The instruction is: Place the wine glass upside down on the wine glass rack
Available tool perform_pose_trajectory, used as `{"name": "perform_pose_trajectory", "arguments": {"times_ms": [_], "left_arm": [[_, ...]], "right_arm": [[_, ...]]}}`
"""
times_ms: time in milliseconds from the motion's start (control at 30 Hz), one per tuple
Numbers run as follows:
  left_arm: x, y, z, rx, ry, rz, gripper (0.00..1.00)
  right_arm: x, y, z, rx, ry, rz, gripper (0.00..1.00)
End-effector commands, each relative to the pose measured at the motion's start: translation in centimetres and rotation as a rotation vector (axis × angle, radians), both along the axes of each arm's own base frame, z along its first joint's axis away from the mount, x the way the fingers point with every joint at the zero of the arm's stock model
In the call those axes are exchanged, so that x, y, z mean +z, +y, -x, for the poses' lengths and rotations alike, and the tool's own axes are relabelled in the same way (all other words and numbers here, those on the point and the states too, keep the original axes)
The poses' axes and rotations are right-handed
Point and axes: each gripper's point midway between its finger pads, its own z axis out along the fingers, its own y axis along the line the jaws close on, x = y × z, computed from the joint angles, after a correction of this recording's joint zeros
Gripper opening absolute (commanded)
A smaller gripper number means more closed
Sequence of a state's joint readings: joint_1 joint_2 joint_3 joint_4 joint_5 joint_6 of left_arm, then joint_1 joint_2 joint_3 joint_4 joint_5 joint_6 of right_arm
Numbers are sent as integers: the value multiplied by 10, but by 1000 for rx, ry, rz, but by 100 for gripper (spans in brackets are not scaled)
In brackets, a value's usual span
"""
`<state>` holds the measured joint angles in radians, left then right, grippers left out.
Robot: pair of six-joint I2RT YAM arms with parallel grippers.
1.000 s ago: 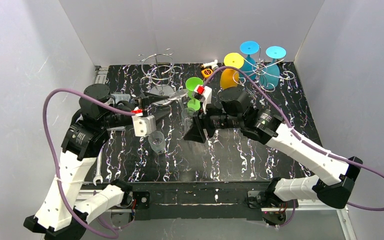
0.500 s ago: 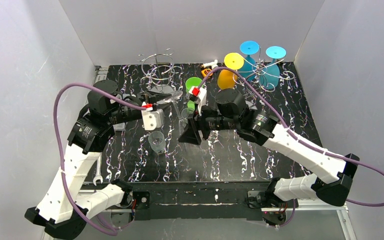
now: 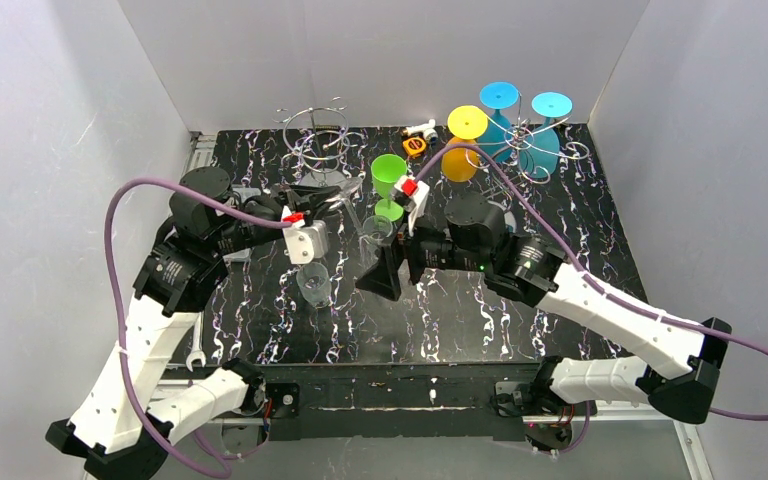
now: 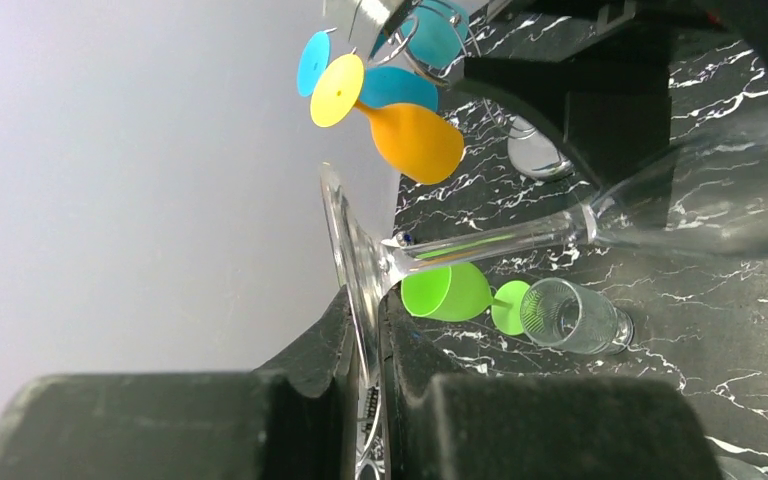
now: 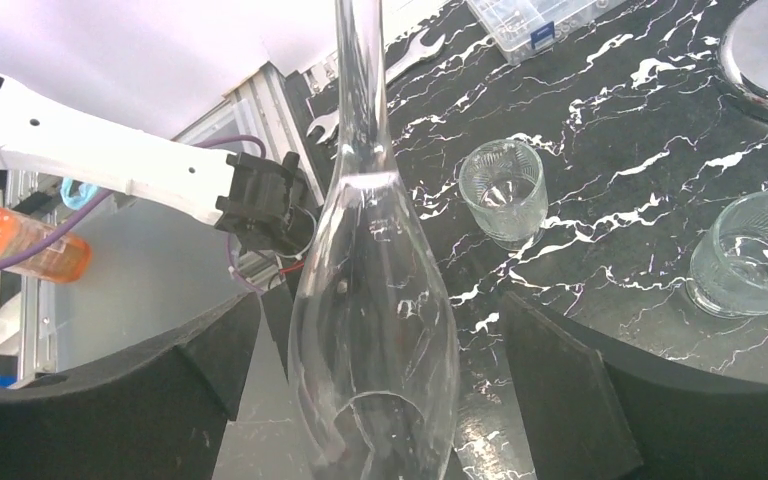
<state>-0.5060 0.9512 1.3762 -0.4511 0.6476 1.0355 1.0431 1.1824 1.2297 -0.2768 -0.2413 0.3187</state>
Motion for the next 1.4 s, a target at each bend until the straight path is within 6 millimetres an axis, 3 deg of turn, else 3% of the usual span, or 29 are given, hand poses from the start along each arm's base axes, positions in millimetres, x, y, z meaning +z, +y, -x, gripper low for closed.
{"name": "perform_pose_trajectory", "arguments": {"times_ms": [0,233,333,400,500,567,600,633,667,700,733,967,1167,1367], "left_arm": [[21,5,6,19,-68,61,0],[24,7,8,11,-111,49,0],[28,7,9,12,-125,50,0],[29,7,10,4,-129,50,0],[29,5,15,-19,-132,55,0],[30,5,16,-23,-140,65,0],[30,5,16,-23,-147,71,10],[30,5,17,-22,-153,77,33],[31,6,18,-18,-159,85,66],[30,7,17,-13,-159,85,84],[28,7,17,-8,-147,86,88],[-17,19,17,46,-85,-3,91],[-27,27,26,63,-74,-9,93],[-34,35,27,96,-55,-36,92]], "right_arm": [[24,-4,0,-30,-28,-102,98],[19,-6,6,-7,-12,-81,98],[14,-8,7,1,-10,-50,91],[13,-8,6,-4,-17,-46,75],[18,-11,-1,-43,-40,-58,37],[24,-16,-6,-77,-82,-79,32],[27,-22,-9,-102,-111,-88,32],[28,-27,-13,-129,-139,-88,32],[29,-35,-22,-183,-171,-73,32],[28,-43,-30,-228,-200,-51,31],[26,-53,-40,-284,-222,-23,30],[-39,-137,-105,-638,-243,109,19],[-42,-190,-129,-804,-278,78,21],[-40,-199,-138,-822,-293,58,23]]}}
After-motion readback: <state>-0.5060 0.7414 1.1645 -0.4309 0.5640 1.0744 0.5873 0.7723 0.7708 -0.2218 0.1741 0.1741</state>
